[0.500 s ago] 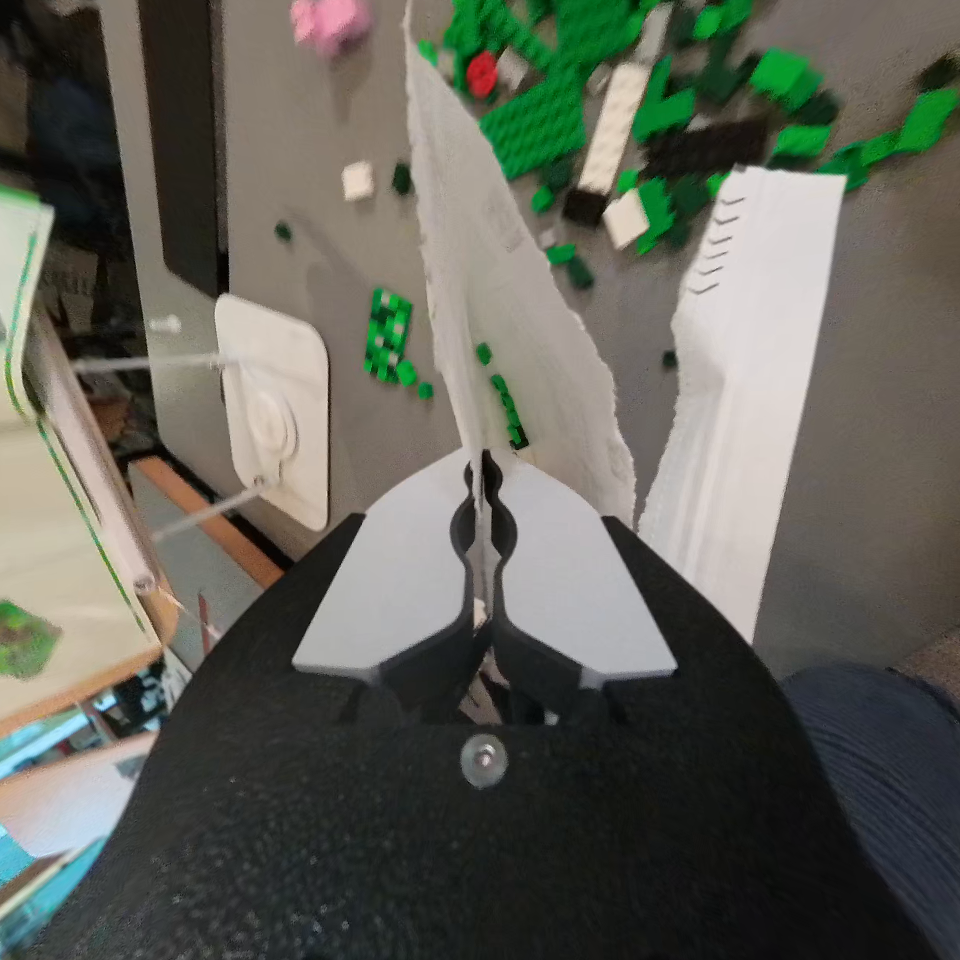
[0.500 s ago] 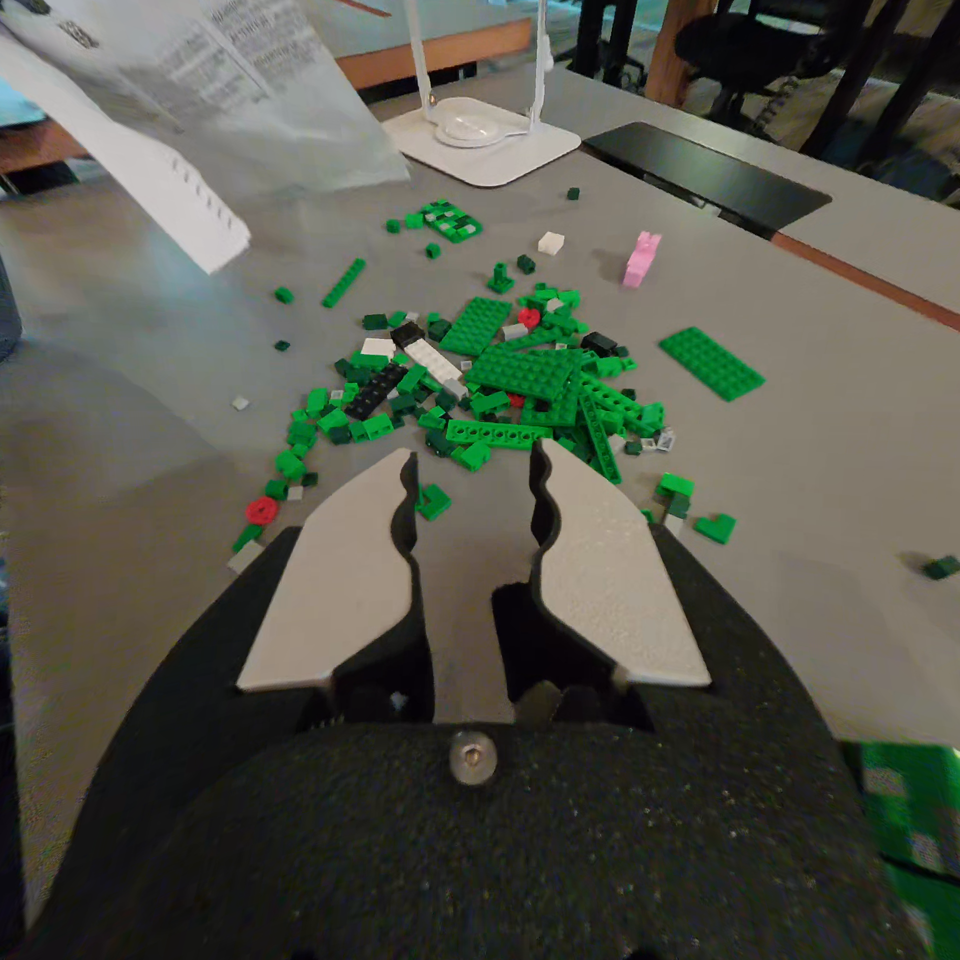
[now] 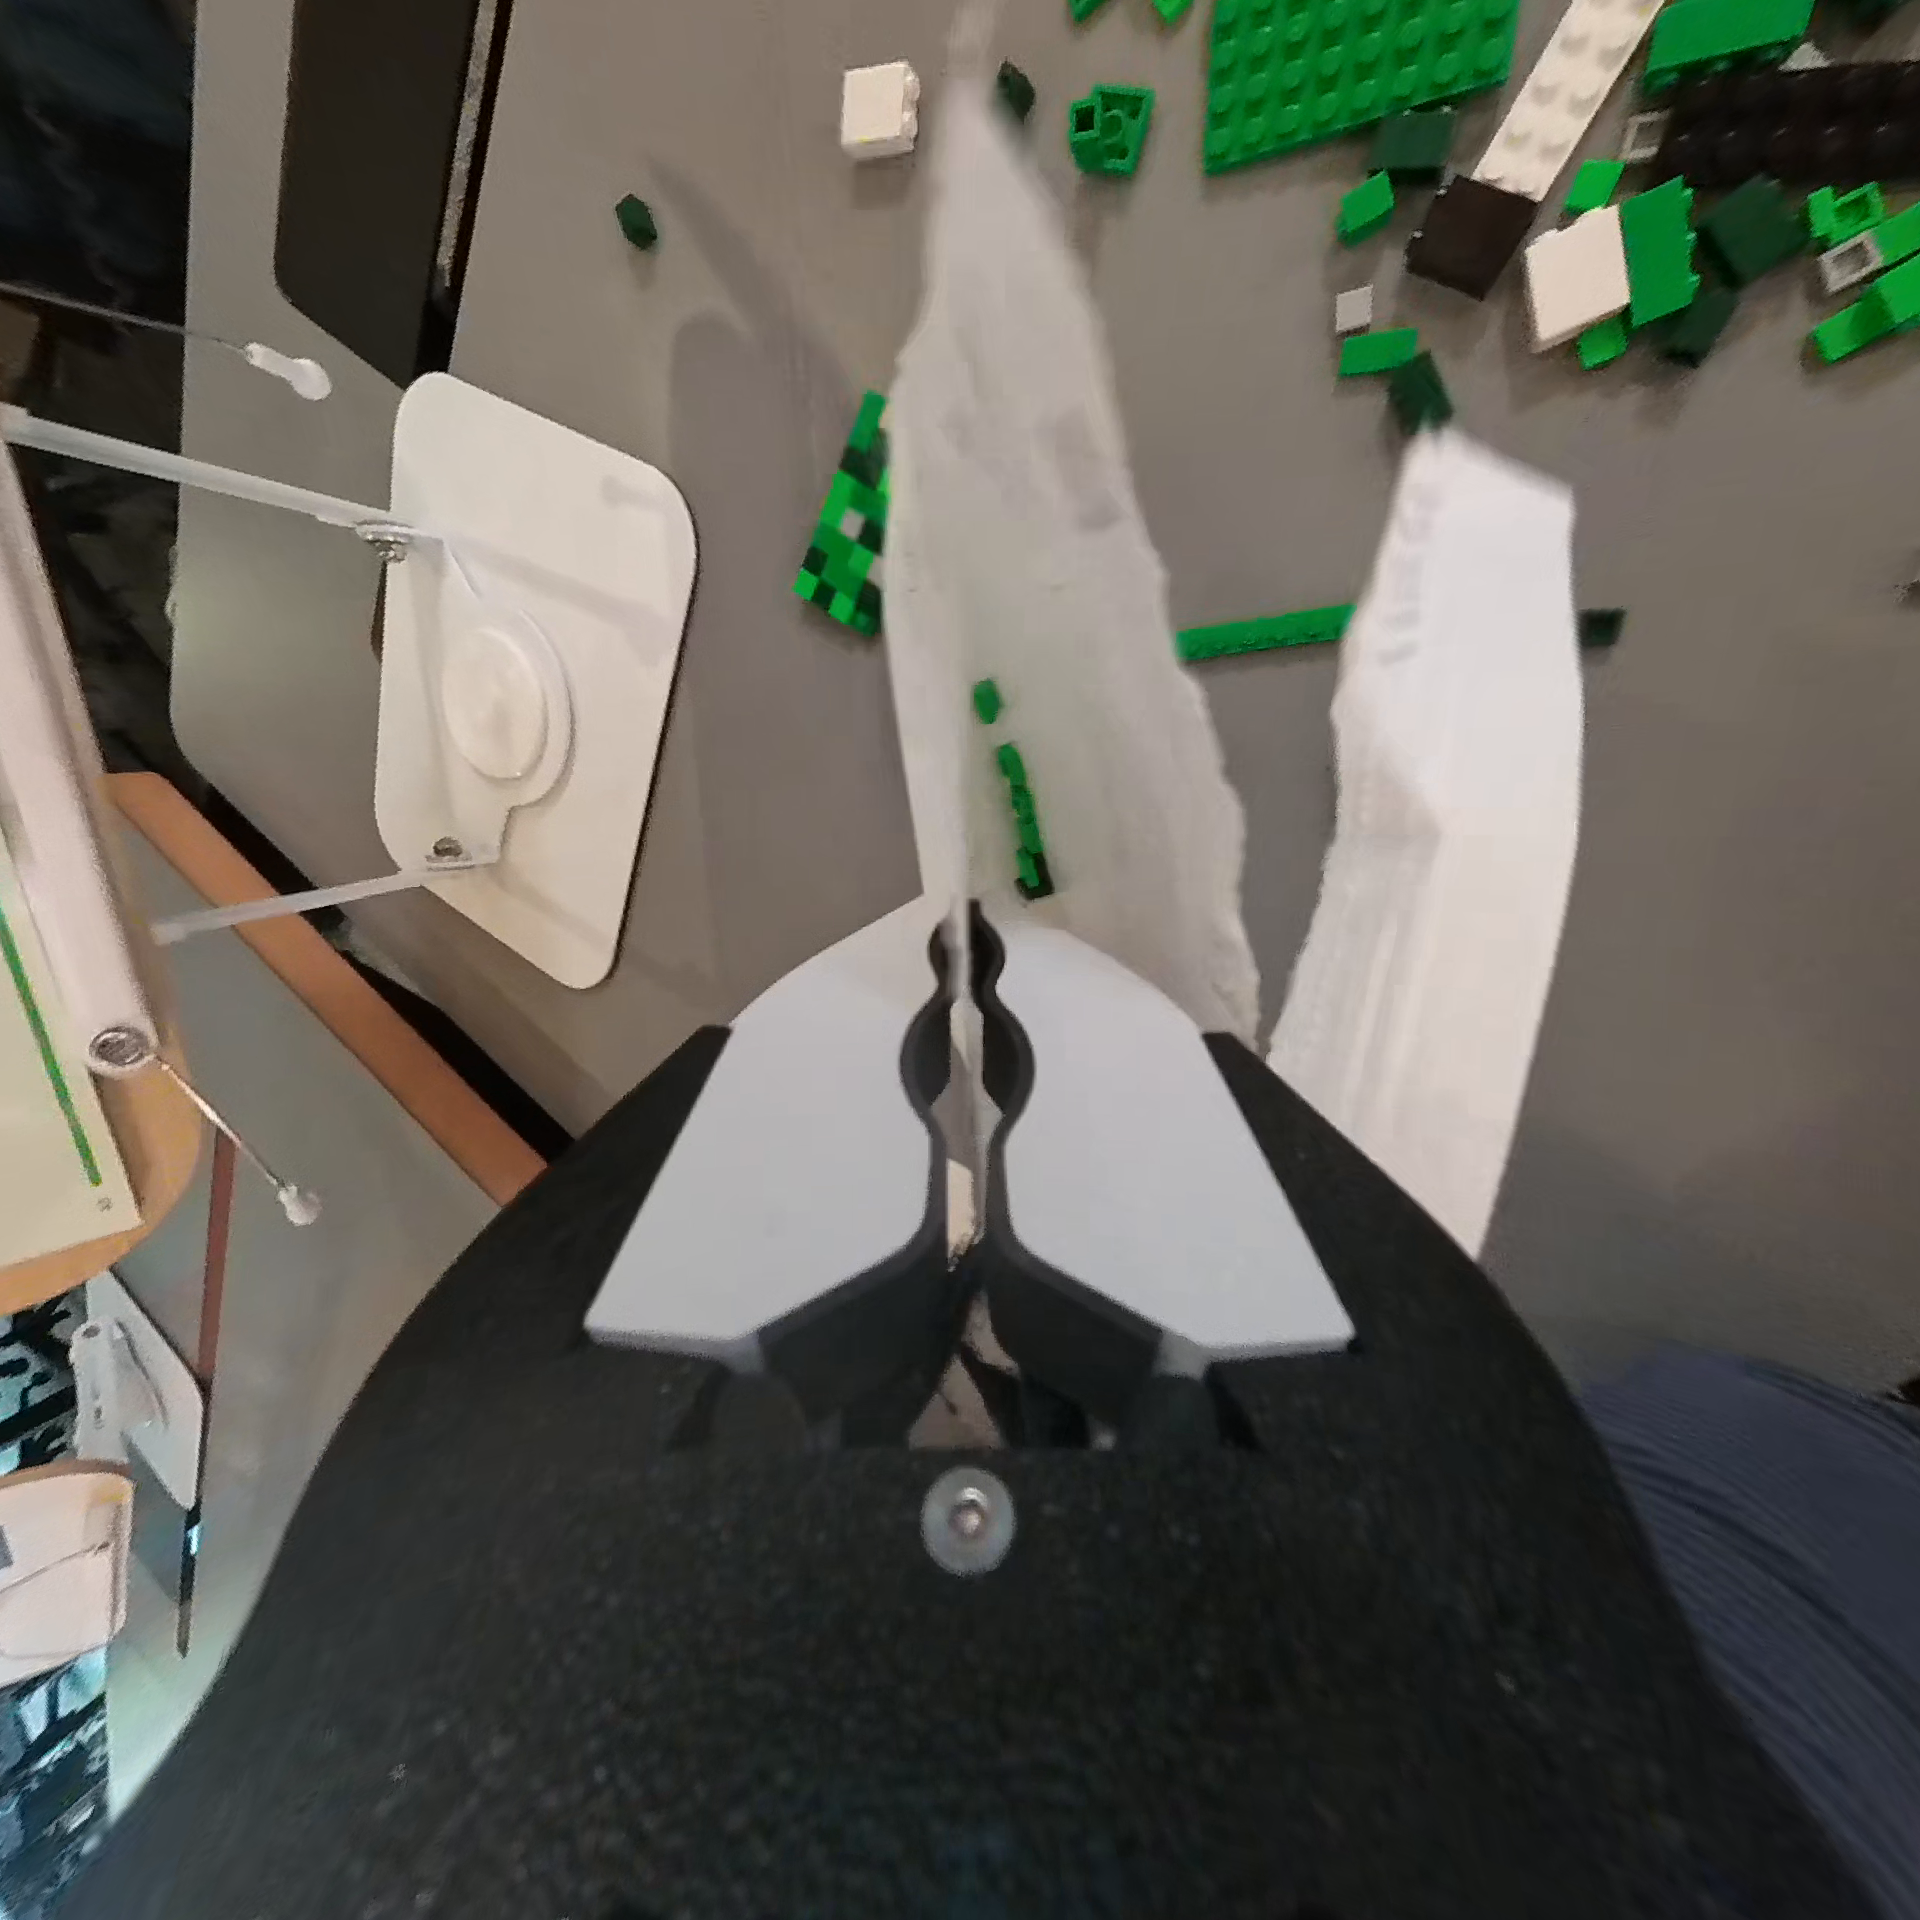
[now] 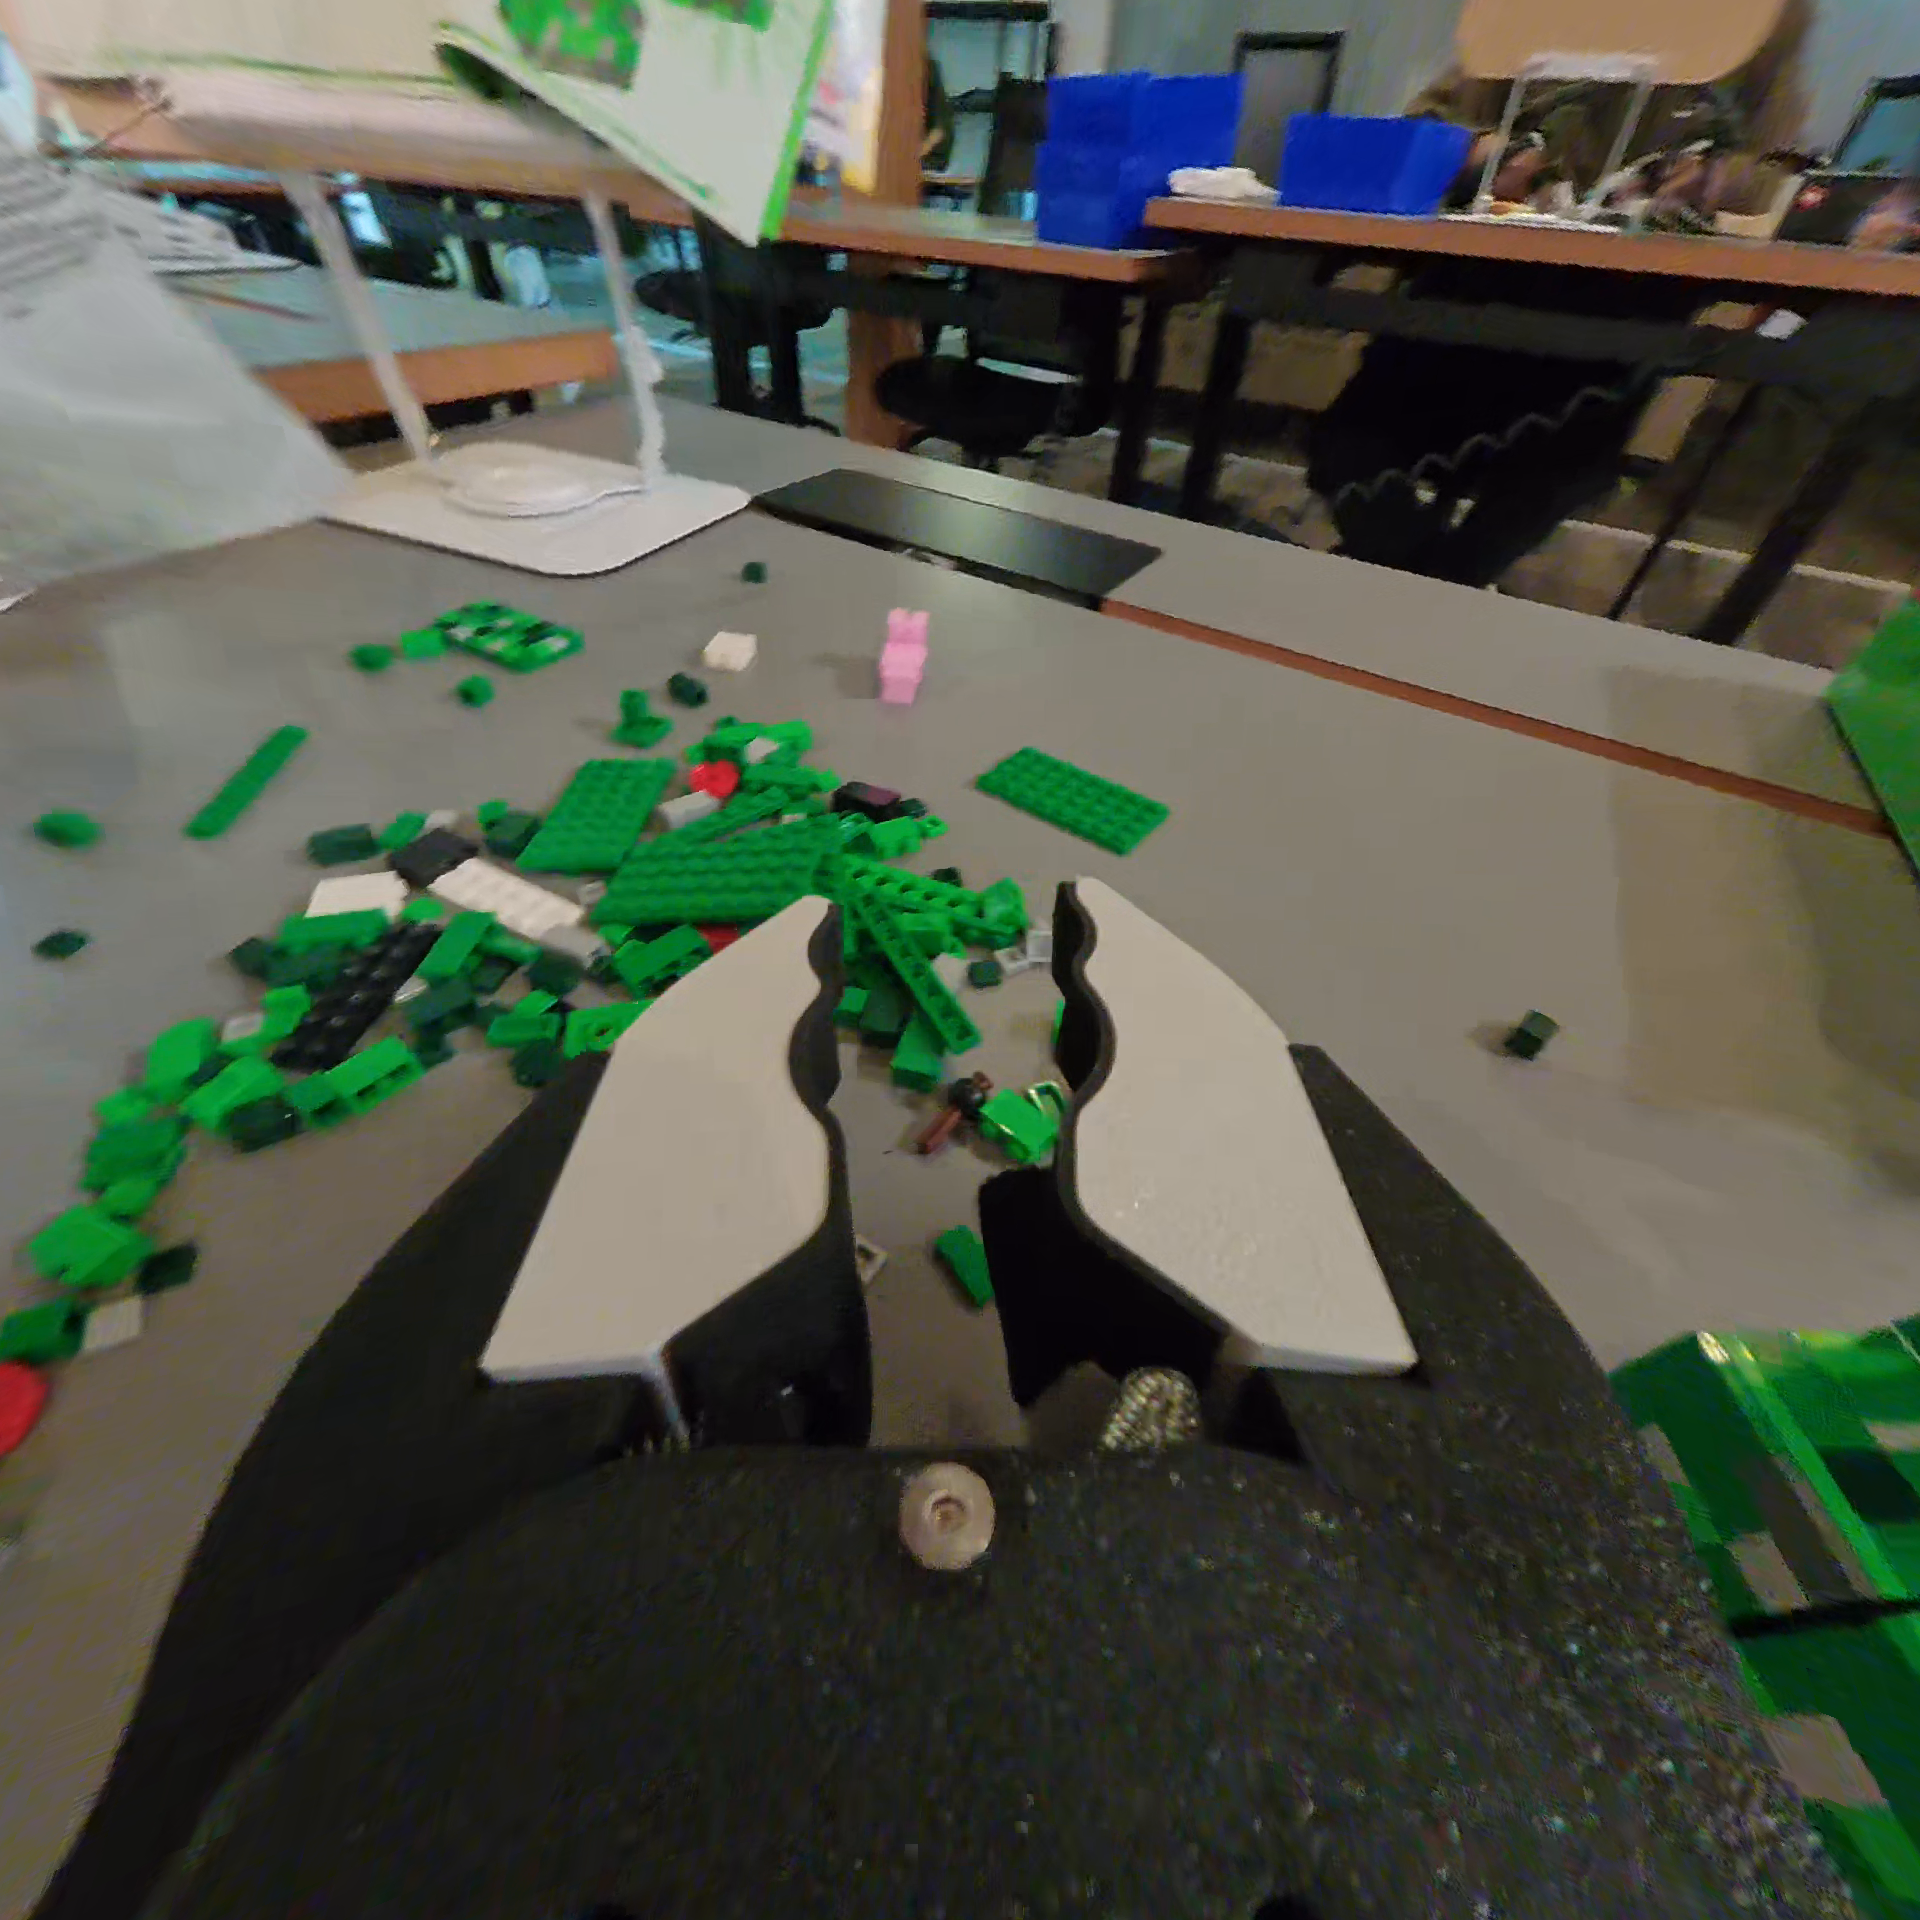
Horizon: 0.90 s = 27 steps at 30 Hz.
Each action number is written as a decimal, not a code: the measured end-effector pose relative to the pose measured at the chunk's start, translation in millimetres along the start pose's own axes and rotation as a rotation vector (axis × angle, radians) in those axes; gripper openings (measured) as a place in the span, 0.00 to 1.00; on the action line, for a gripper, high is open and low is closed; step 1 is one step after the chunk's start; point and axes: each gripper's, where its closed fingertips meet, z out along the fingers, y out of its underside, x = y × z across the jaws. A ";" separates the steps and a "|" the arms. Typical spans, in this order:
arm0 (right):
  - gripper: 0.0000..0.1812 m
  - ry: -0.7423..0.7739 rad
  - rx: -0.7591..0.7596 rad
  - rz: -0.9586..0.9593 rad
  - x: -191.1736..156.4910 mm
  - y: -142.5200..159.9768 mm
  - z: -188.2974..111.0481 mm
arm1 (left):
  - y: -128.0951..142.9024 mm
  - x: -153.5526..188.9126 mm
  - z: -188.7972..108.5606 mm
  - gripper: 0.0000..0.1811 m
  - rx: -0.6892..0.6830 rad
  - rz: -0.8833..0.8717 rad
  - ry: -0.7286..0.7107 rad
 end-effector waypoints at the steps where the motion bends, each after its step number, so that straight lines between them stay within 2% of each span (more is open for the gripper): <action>1: 0.21 0.017 0.003 0.013 4.6 -0.2 -1.5 | 0.5 0.3 1.4 0.00 0.006 0.004 0.014; 5: 0.14 0.052 0.054 0.012 12.8 -5.0 -7.8 | 9.2 -3.6 6.4 0.00 0.016 -0.039 0.058; 15: 0.13 0.063 0.022 -0.117 5.0 -1.7 -3.8 | 23.3 -12.9 11.3 0.00 0.006 -0.121 0.089; 19: 0.14 0.071 0.021 -0.108 7.4 -1.5 -4.1 | 26.4 -14.6 11.2 0.00 -0.006 -0.133 0.087; 22: 0.07 0.016 0.016 -0.068 3.2 -1.2 -3.6 | 28.8 -14.3 12.9 0.00 -0.023 -0.139 0.093; 27: 0.15 -0.012 -0.034 -0.001 5.1 5.8 -0.7 | 23.9 -12.5 14.0 0.00 -0.018 -0.123 0.102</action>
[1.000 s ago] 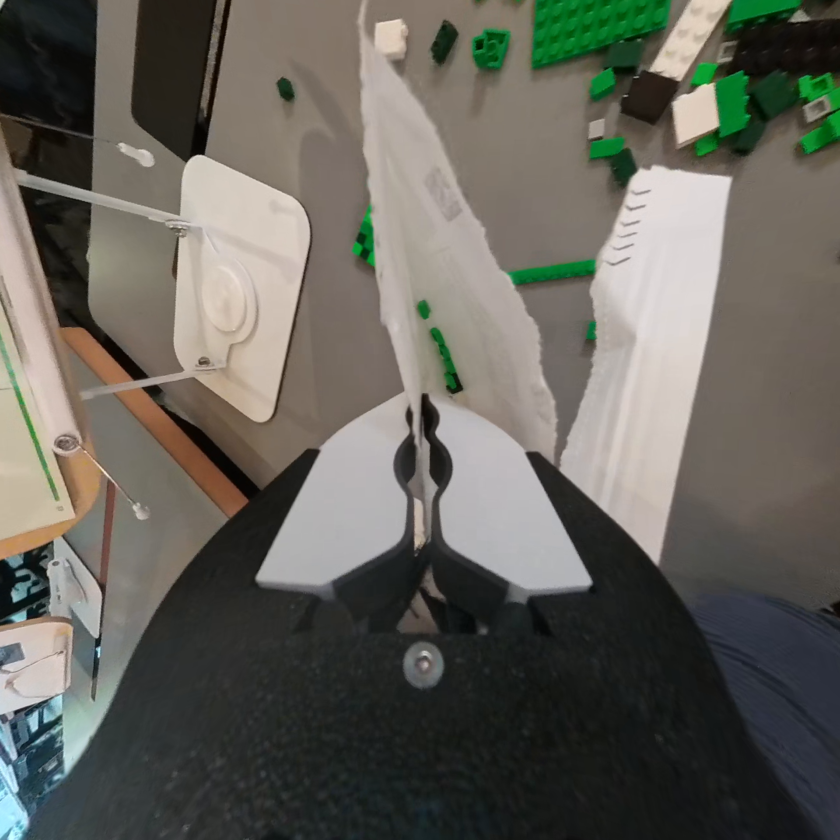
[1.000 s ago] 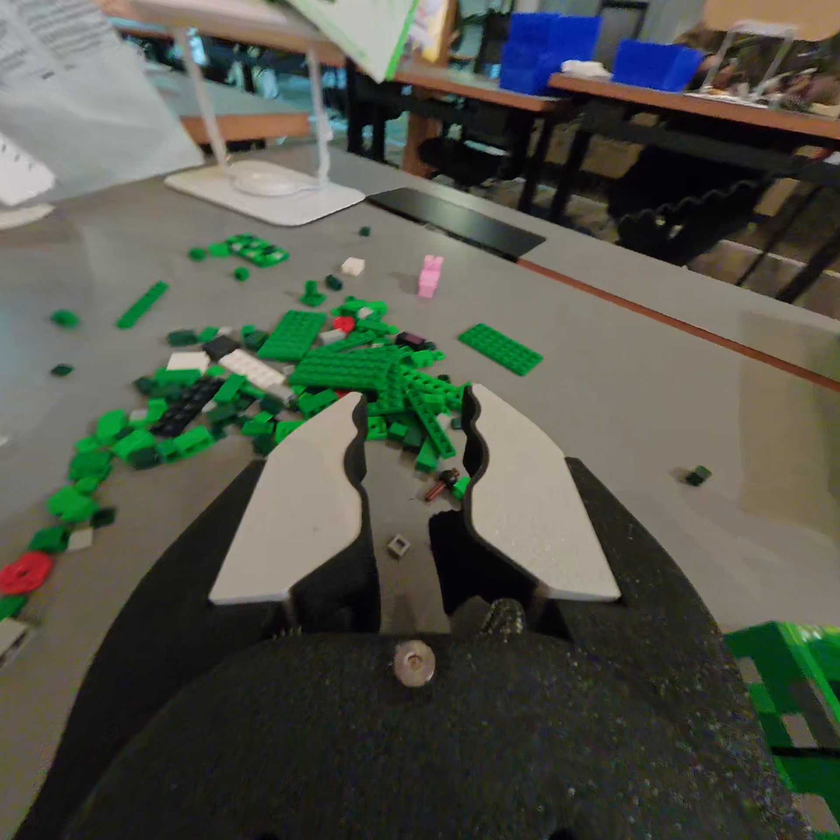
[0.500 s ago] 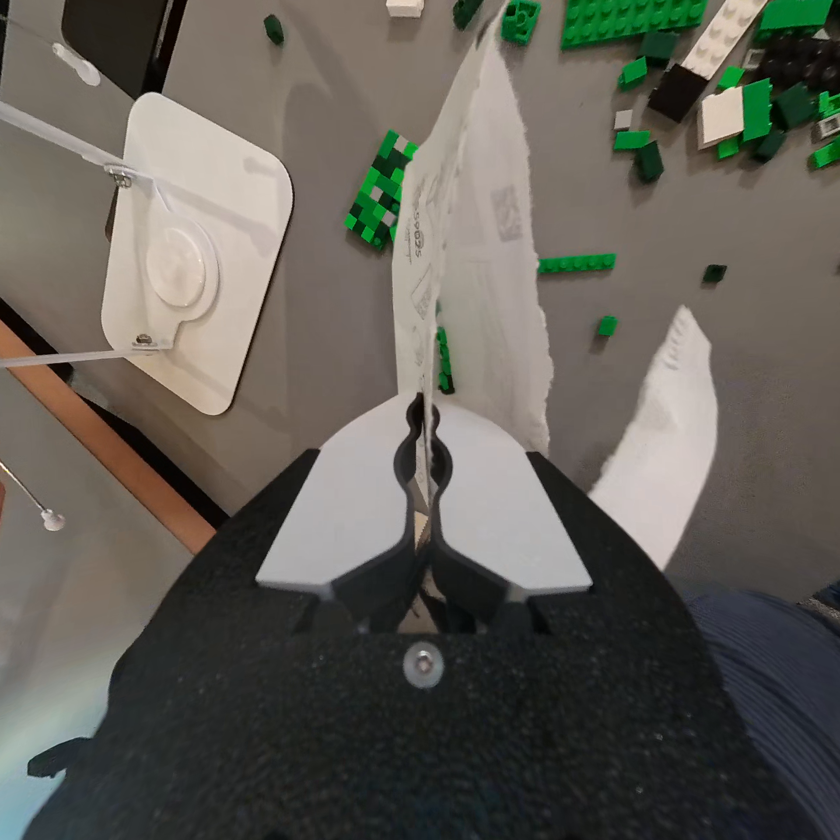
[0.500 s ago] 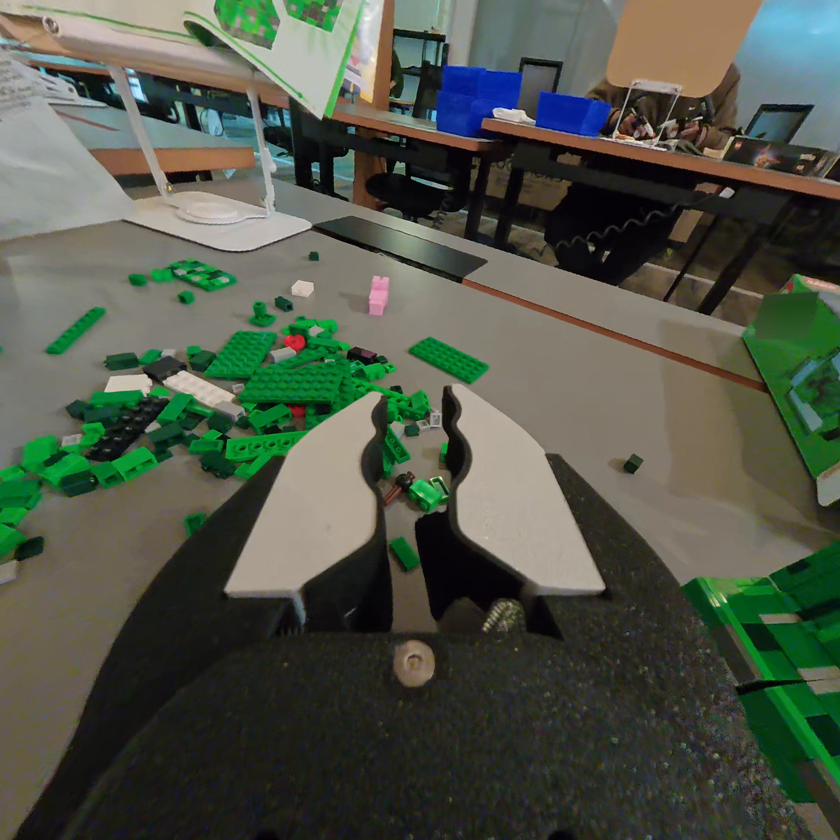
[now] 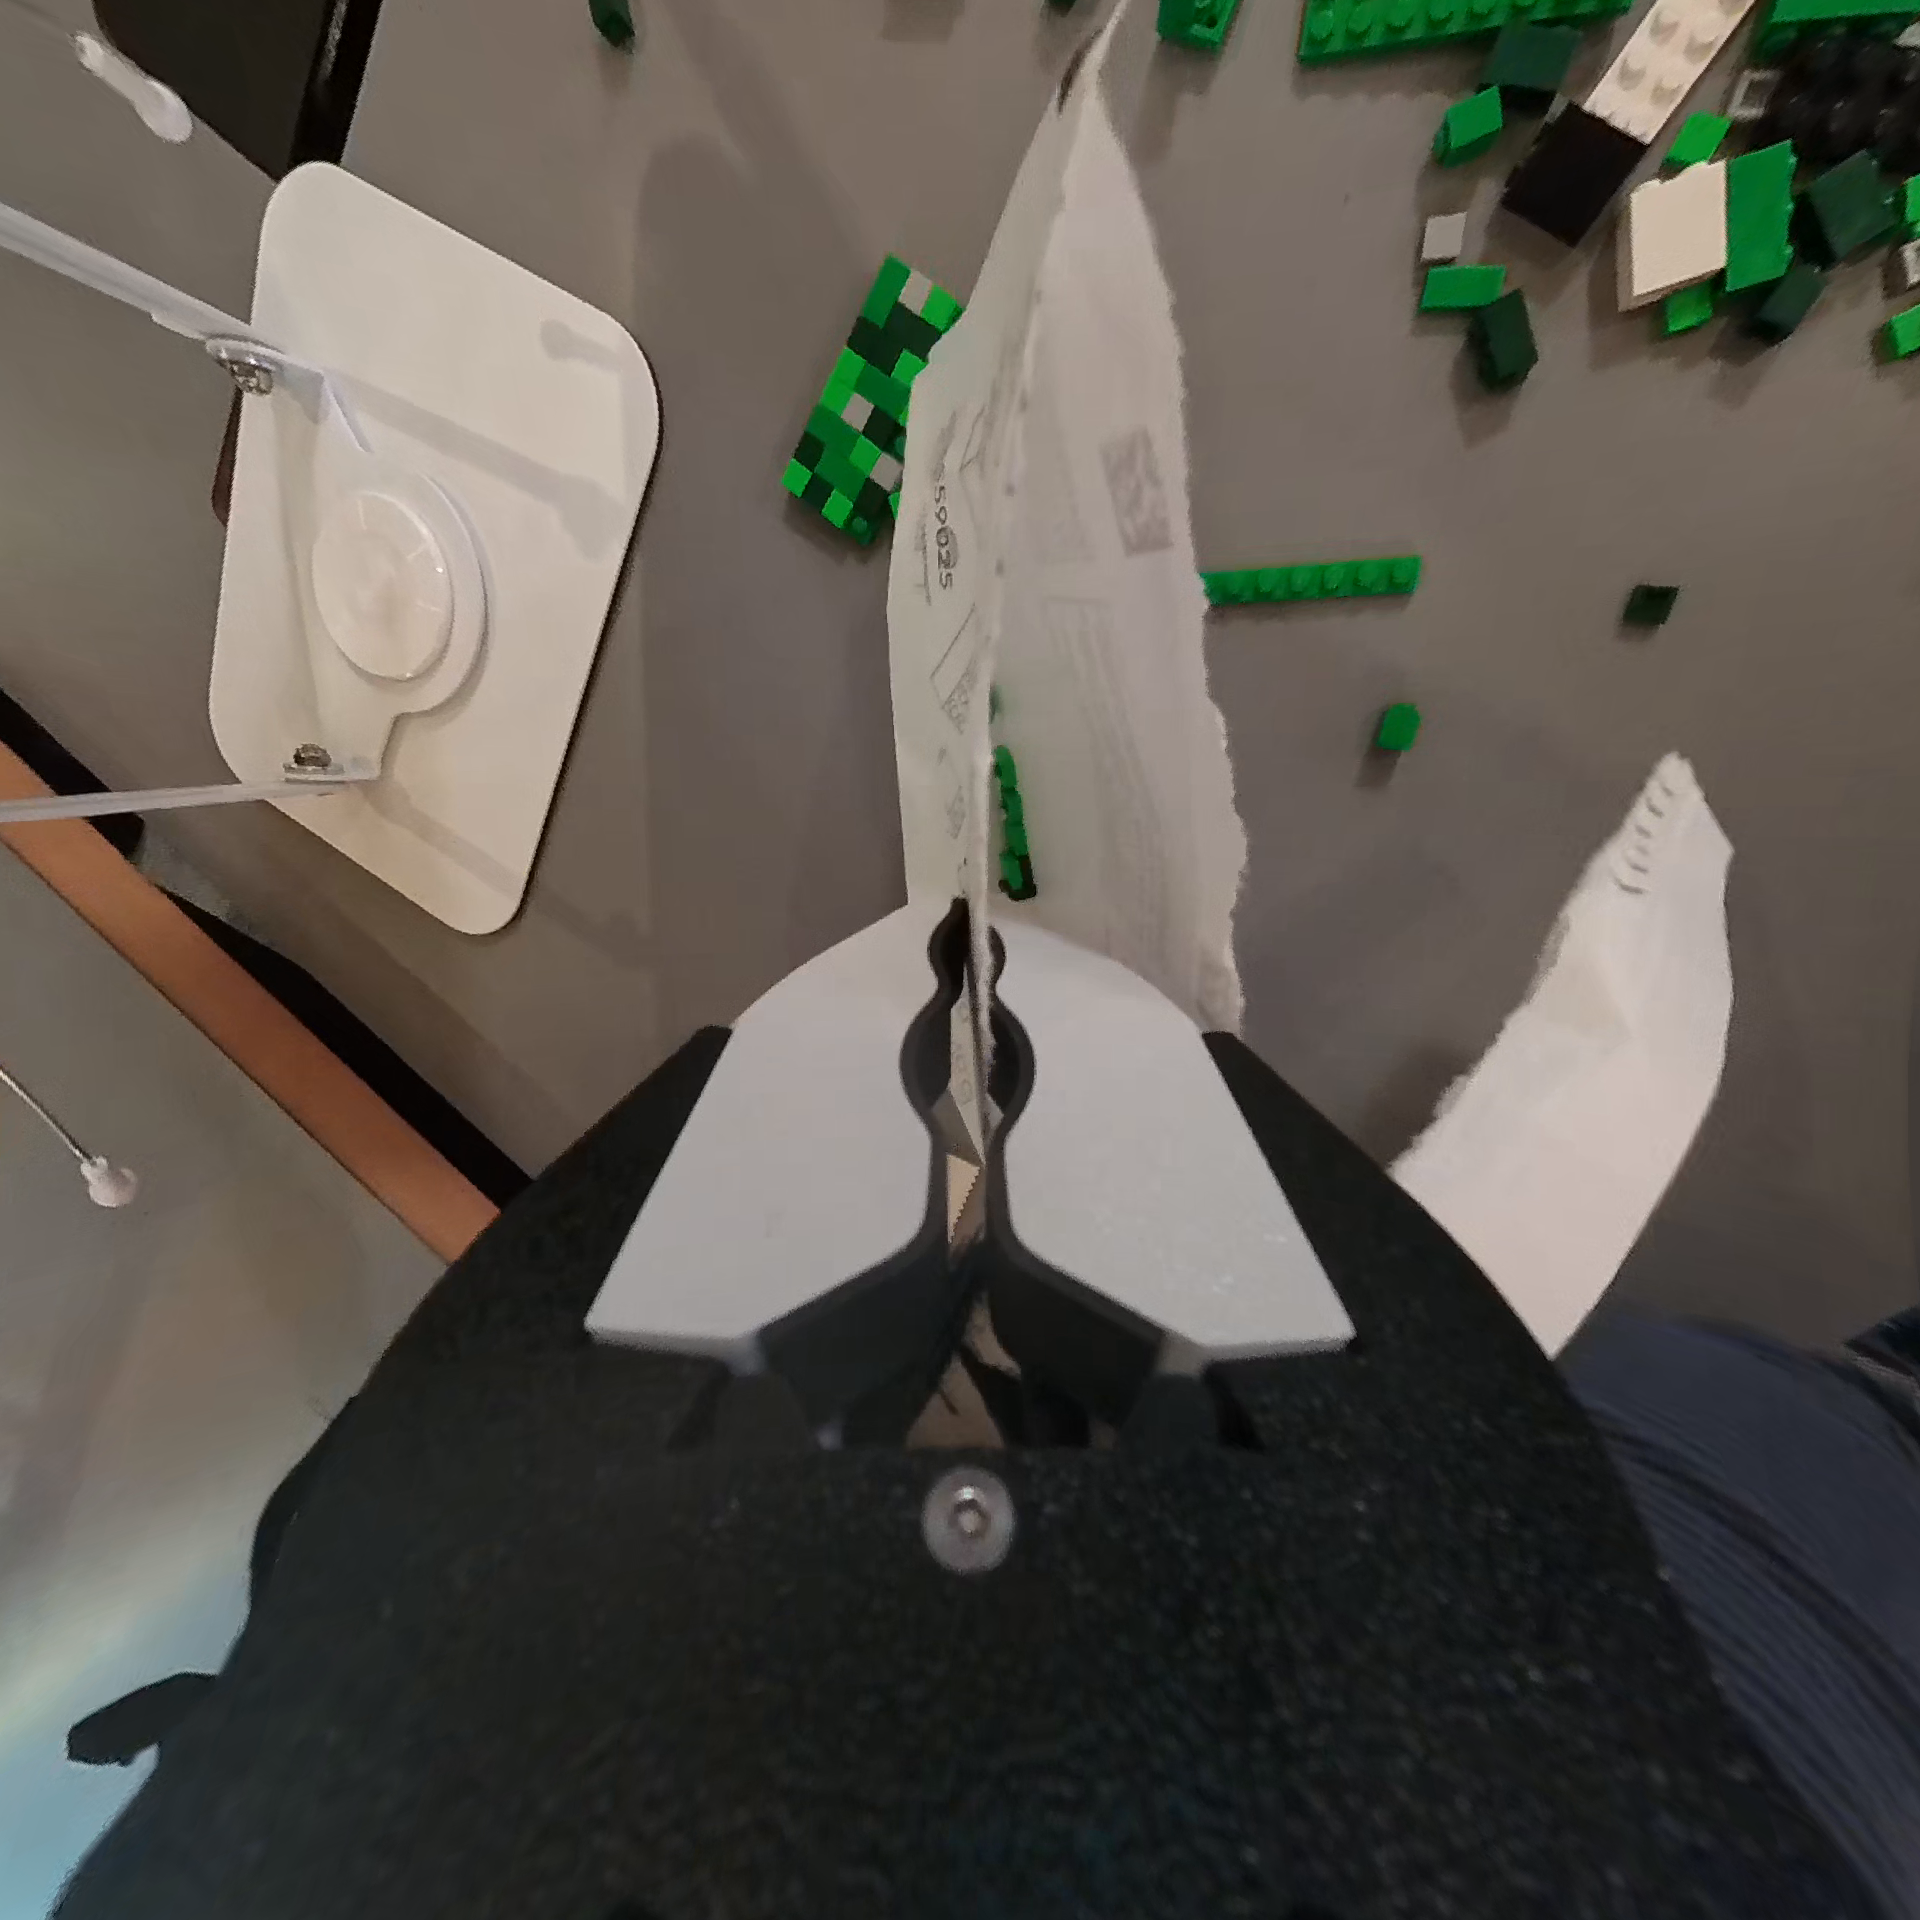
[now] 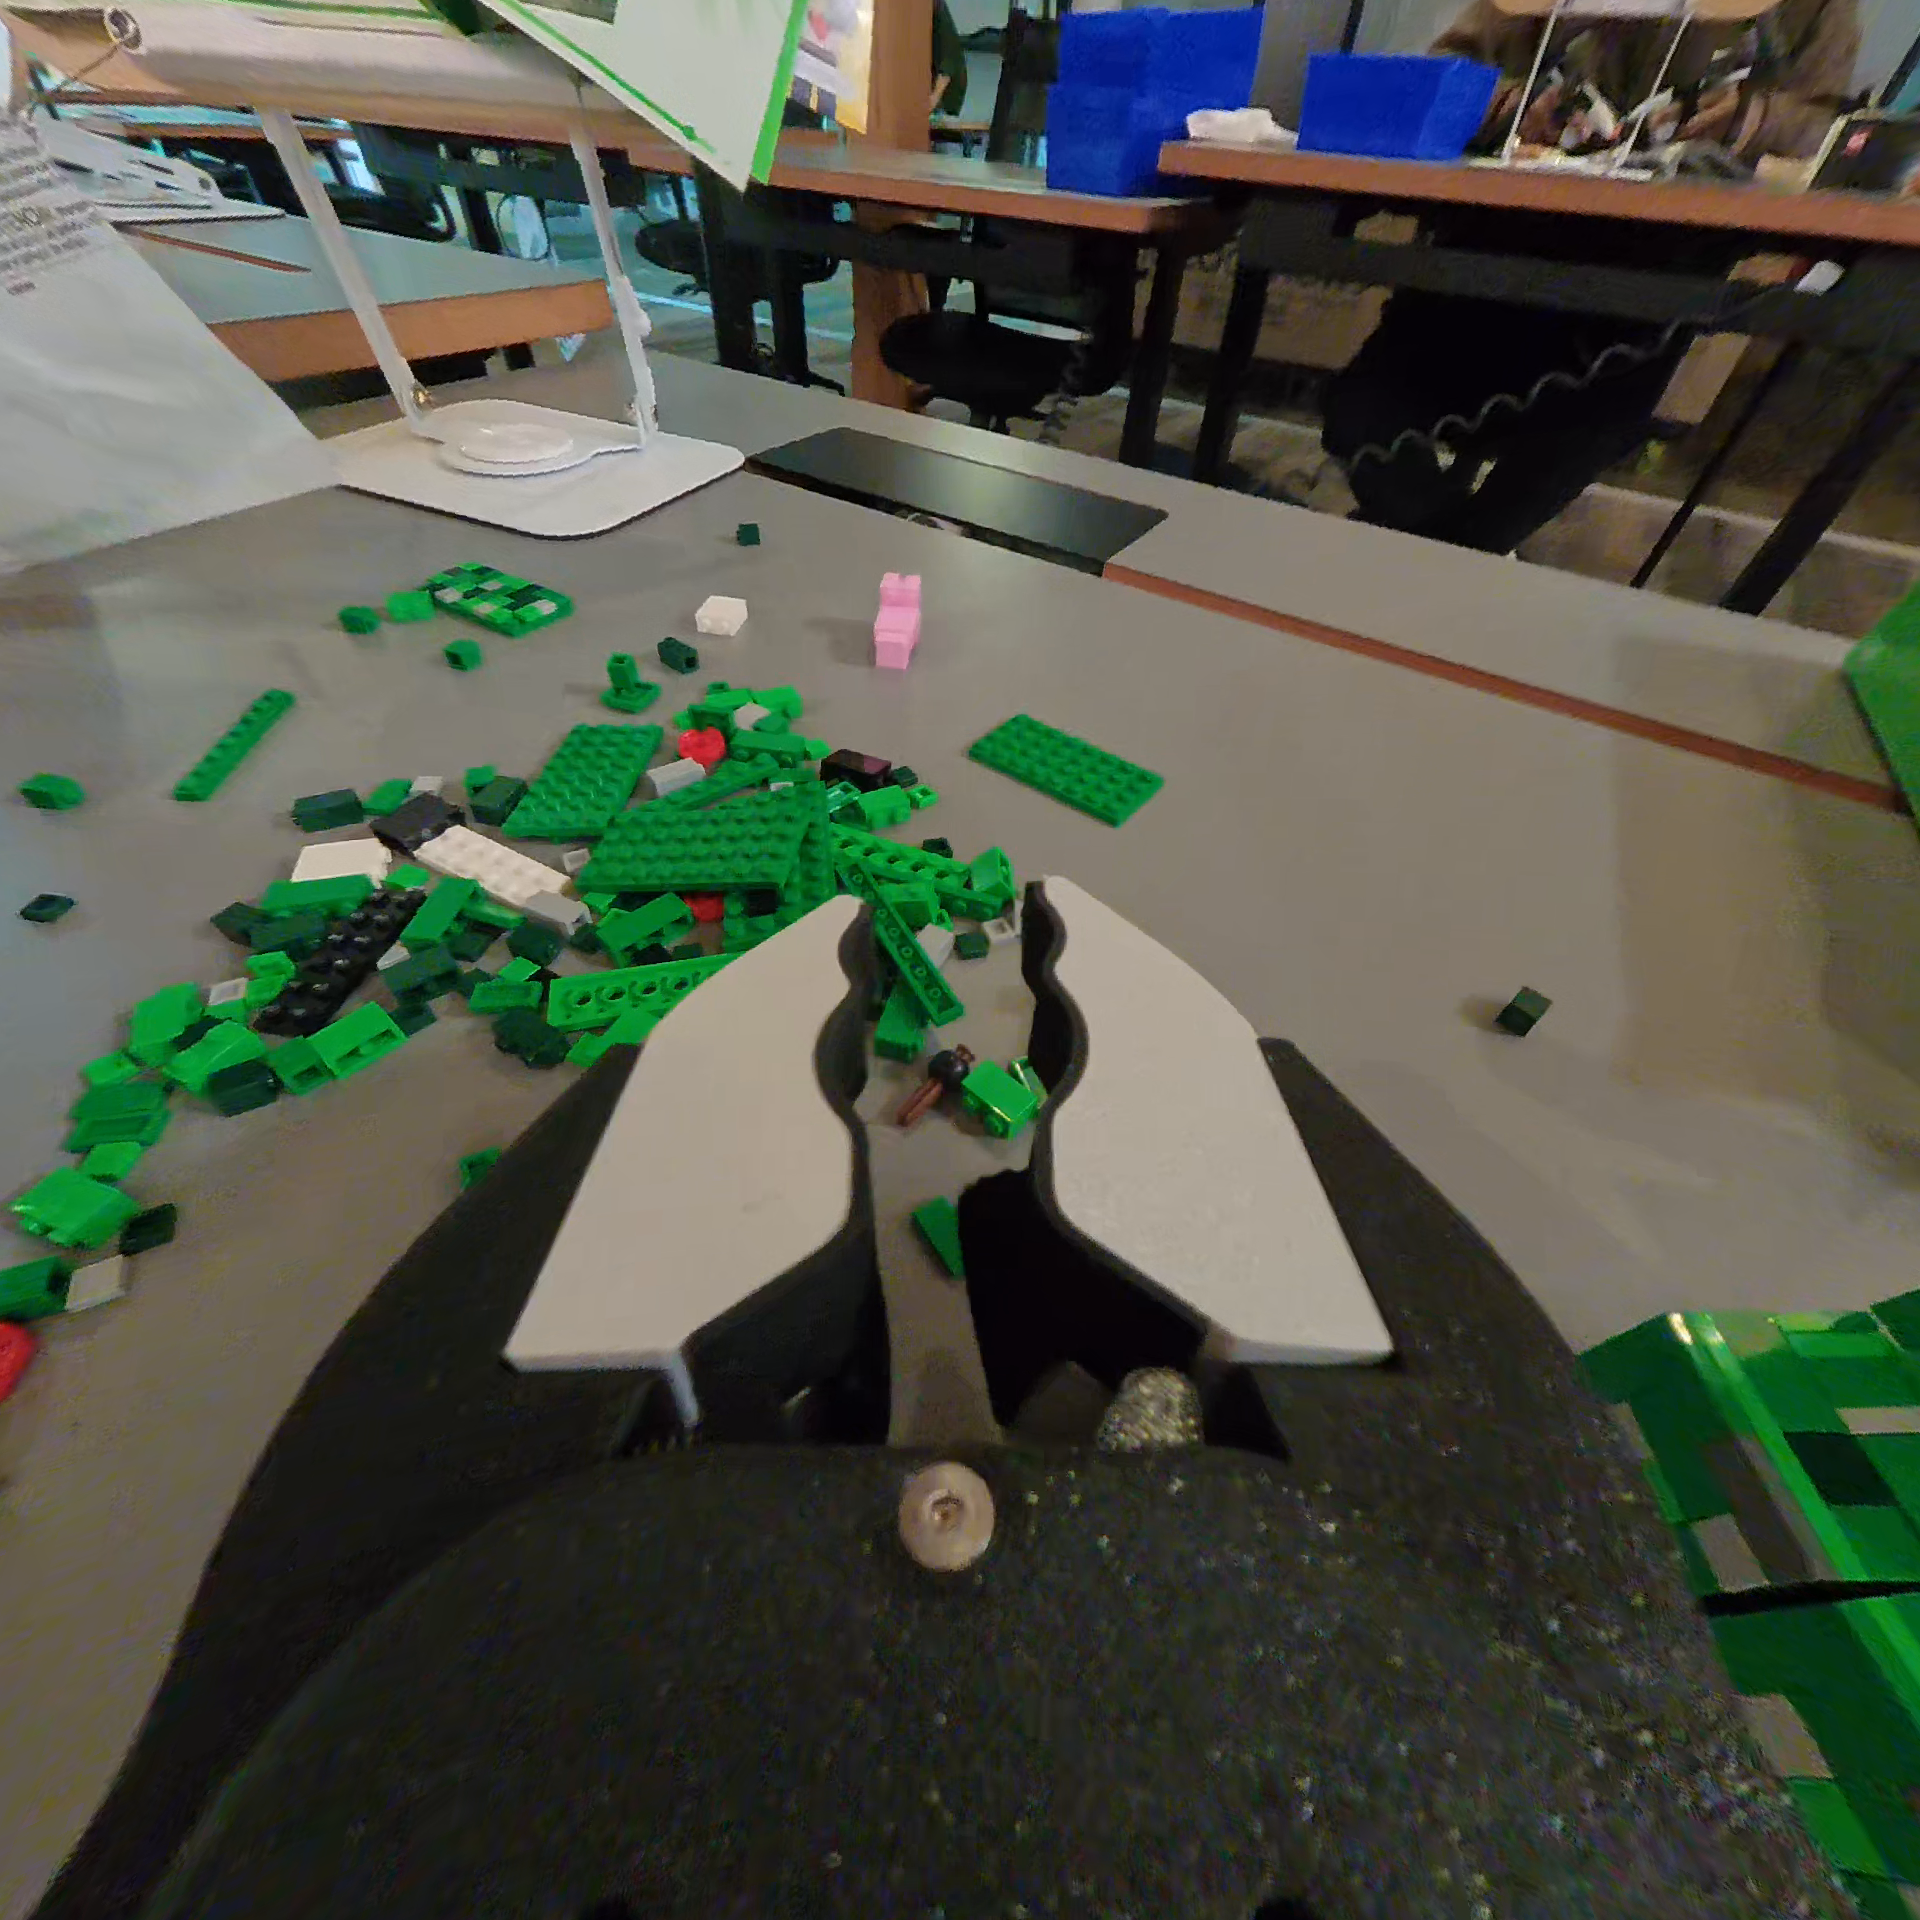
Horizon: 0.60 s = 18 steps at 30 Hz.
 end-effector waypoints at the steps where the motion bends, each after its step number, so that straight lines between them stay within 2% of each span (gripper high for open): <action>1: 0.16 -0.002 -0.006 0.011 0.7 0.9 0.2 | -0.9 1.1 0.3 0.00 -0.002 0.008 0.000; 9: 0.16 -0.073 -0.074 0.087 0.0 11.6 -3.4 | -9.9 10.3 -1.0 0.00 0.015 0.069 0.006; 13: 0.16 -0.035 -0.256 -0.014 14.7 39.7 -7.6 | -11.9 13.0 -5.2 0.00 0.031 0.088 -0.003; 16: 0.12 -0.119 -0.418 -0.038 11.1 65.2 -13.2 | -13.9 14.5 -8.6 0.00 0.051 0.098 -0.007; 18: 0.11 -0.172 -0.446 -0.041 7.9 69.9 -15.7 | -14.7 15.5 -9.8 0.00 0.057 0.103 -0.006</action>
